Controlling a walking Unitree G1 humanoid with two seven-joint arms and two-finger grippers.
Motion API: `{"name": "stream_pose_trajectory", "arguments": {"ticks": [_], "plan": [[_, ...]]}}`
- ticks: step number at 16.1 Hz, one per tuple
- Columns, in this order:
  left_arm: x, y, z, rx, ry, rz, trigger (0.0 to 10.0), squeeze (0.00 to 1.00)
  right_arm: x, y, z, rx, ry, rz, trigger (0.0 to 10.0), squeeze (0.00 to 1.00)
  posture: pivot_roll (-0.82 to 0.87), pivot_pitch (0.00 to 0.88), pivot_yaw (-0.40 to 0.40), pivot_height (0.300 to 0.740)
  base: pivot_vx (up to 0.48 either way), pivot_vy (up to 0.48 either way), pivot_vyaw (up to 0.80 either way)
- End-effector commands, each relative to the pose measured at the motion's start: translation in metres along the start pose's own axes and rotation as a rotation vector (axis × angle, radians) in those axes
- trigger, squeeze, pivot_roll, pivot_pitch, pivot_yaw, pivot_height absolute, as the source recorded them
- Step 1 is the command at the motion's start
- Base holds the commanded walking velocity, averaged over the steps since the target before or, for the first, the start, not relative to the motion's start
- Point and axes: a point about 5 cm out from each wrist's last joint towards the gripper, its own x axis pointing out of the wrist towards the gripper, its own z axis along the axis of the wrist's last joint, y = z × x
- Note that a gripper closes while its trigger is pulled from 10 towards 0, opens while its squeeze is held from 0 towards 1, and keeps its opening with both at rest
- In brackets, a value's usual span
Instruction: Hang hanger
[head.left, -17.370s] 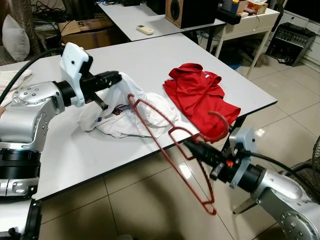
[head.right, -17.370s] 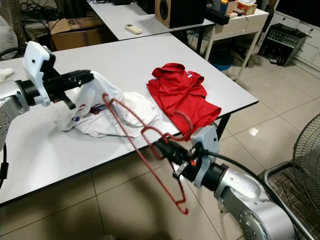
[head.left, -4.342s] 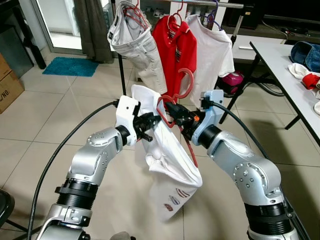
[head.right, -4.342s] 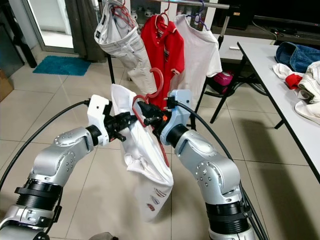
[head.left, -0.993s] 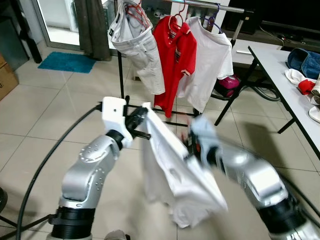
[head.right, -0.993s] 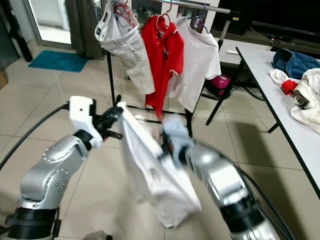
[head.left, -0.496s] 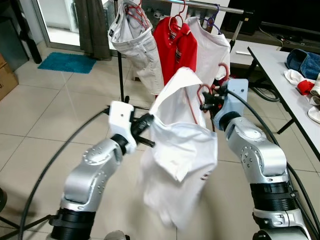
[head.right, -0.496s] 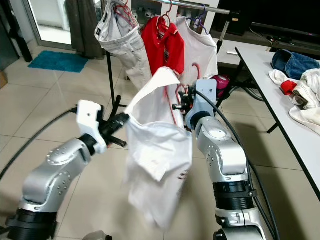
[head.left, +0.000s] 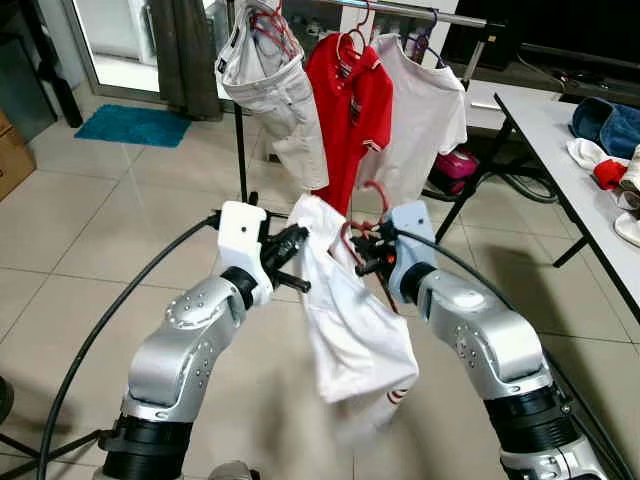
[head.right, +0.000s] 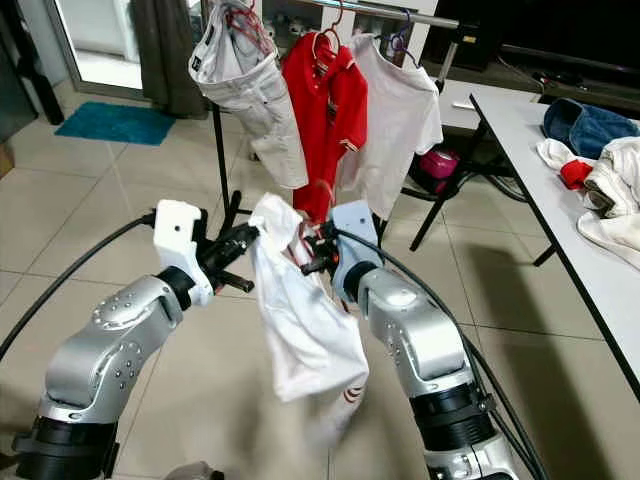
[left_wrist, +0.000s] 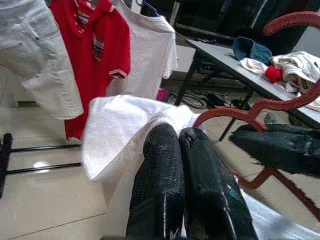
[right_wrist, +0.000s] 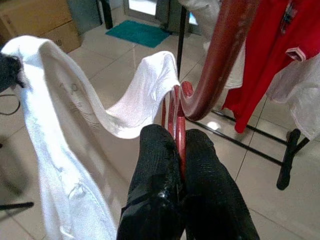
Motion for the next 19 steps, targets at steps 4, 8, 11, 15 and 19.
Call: {"name": "stream_pose_trajectory", "arguments": {"ticks": [4, 8, 11, 15, 19], "plan": [[0.001, -0.009, -0.005, 0.028, 0.059, -0.067, 0.0, 0.00, -0.003, -0.006, 0.020, 0.011, -0.106, -0.023, 10.0, 0.00, 0.00, 0.000, -0.091, 0.740, 0.000, 0.000, 0.00], [-0.006, -0.021, -0.015, 0.025, 0.130, -0.185, 0.0, 0.00, -0.003, -0.012, 0.026, 0.034, -0.148, -0.066, 10.0, 0.00, 0.00, 0.000, -0.090, 0.740, 0.000, 0.000, 0.00], [-0.013, -0.015, -0.023, 0.045, 0.201, -0.169, 0.0, 0.00, -0.003, -0.016, 0.032, 0.050, -0.182, -0.090, 10.0, 0.00, 0.00, 0.000, -0.092, 0.740, 0.000, 0.000, 0.00], [-0.019, 0.012, -0.033, 0.072, 0.294, 0.047, 0.0, 0.00, -0.004, -0.017, 0.039, 0.066, -0.235, -0.109, 10.0, 0.00, 0.00, 0.000, -0.093, 0.740, 0.000, 0.000, 0.00], [-0.018, -0.003, -0.018, 0.026, 0.180, -0.104, 10.0, 1.00, -0.004, -0.013, 0.037, 0.040, -0.217, -0.067, 10.0, 0.00, 0.00, 0.000, -0.094, 0.740, 0.000, 0.000, 0.00]]}}
